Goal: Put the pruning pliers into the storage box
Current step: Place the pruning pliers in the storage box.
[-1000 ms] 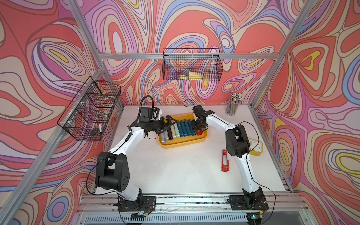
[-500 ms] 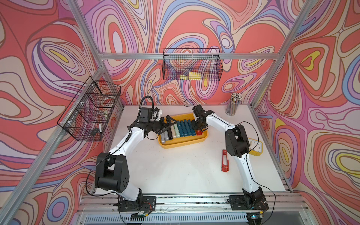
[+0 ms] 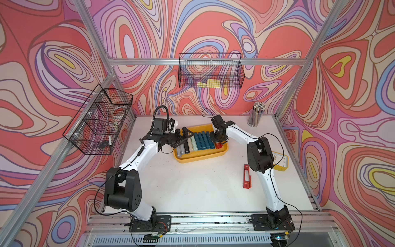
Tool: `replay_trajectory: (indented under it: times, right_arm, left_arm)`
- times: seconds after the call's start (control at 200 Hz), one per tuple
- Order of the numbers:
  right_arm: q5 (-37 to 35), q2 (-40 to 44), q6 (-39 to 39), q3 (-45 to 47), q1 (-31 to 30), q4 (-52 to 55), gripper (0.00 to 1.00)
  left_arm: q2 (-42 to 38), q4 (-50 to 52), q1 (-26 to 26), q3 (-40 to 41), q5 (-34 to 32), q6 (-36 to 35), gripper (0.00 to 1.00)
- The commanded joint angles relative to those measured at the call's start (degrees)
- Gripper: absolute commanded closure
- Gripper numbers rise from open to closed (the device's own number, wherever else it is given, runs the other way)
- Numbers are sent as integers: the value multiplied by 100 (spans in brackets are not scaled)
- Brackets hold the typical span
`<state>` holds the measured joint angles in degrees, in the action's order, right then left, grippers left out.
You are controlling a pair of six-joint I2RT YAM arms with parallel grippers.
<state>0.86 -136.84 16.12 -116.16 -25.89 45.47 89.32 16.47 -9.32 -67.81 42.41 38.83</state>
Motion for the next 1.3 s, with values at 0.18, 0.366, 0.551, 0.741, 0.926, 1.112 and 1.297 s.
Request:
replay_trajectory:
  times: [0.18, 0.366, 0.551, 0.741, 0.926, 1.112, 1.297]
  right_arm:
    - [-60, 402, -21, 71, 39, -132, 76]
    - [-19, 581, -4, 143, 34, -172, 75]
    - [7, 912, 16, 418, 36, -260, 75]
    - [187, 1246, 96, 835, 35, -375, 75]
    - [261, 1806, 224, 1465, 31, -520, 73]
    - [219, 2396, 325, 2020, 16, -540, 70]
    - [-37, 3121, 484, 2721, 16, -506, 62]
  left_arm:
    - [-205, -100, 40, 155, 61, 81, 1]
    - [-204, -96, 46, 154, 76, 81, 1]
    - [-239, -260, 38, 213, 136, 118, 1]
    - [-256, -454, 40, 372, 245, 207, 1]
    - [-317, -513, 27, 511, 513, 233, 1]
    - [-475, -574, -28, 793, 505, 195, 1]
    - [-648, -617, -204, 985, 479, 186, 1]
